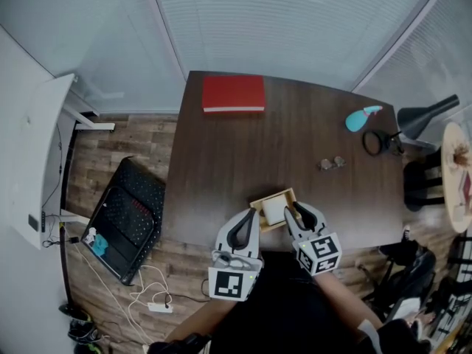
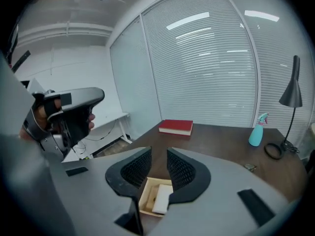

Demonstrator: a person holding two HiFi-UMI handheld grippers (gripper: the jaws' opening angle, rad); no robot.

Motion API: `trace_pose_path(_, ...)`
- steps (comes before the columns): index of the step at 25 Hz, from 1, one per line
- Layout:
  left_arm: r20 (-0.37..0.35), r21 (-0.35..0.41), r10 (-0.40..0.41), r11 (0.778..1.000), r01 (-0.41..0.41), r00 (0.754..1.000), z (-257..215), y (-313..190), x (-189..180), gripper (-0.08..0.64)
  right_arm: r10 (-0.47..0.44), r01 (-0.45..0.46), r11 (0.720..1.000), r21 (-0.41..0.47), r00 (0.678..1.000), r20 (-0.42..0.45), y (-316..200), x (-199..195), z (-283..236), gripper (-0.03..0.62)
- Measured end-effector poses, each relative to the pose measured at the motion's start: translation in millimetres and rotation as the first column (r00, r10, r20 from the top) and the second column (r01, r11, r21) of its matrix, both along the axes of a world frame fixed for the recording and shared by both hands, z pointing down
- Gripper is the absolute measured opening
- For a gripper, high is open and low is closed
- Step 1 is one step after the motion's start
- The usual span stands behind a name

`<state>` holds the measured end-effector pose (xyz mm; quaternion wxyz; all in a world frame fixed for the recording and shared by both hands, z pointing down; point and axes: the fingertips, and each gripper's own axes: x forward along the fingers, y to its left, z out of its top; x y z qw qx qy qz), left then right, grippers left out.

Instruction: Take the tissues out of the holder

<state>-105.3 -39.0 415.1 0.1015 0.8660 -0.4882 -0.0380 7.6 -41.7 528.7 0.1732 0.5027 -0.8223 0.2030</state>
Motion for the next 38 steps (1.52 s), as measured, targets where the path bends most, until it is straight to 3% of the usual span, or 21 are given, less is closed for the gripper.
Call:
trace_pose_path(3,-0.009,0.003,0.012,1.000,-0.012,1.000,-0.5,1.2,0.5,-0.001,-0.012,0.010,0.998,-0.063,0.999,-0.034,0.0,1.6,35.6,0.100)
trace_pose_path(6,-0.012,0.004,0.022,1.000,-0.022,1.000,-2.2,4.3,0.6,-0.002,-0.017,0.007,0.990,-0.138,0.997,-0.077,3.2,3.7,67.5,0.181)
trace_pose_path(12,-0.007,-0.008,0.004,1.000,-0.004,1.000,0.0,8.2,-11.1,-0.002,-0.005,-0.020,0.964,-0.266,0.996,-0.093,8.0,1.2,110.9,0.244)
trace_pose_path(18,0.014,-0.041,-0.027,0.999,0.028,1.000,11.7,7.4,-21.1,-0.001,0.026,-0.061,0.940,-0.337,0.994,-0.105,8.8,2.3,133.3,0.268)
trace_pose_path(30,-0.034,-0.022,-0.051,0.998,0.051,0.998,8.5,4.5,-22.7,-0.002,-0.028,-0.064,0.874,-0.482,0.983,-0.180,4.0,5.4,180.4,0.333)
trace_pose_path(38,-0.003,-0.042,-0.069,0.997,0.068,0.998,12.9,3.6,-31.6,-0.002,-0.074,-0.071,0.854,-0.516,0.964,-0.256,6.1,5.6,195.4,0.333)
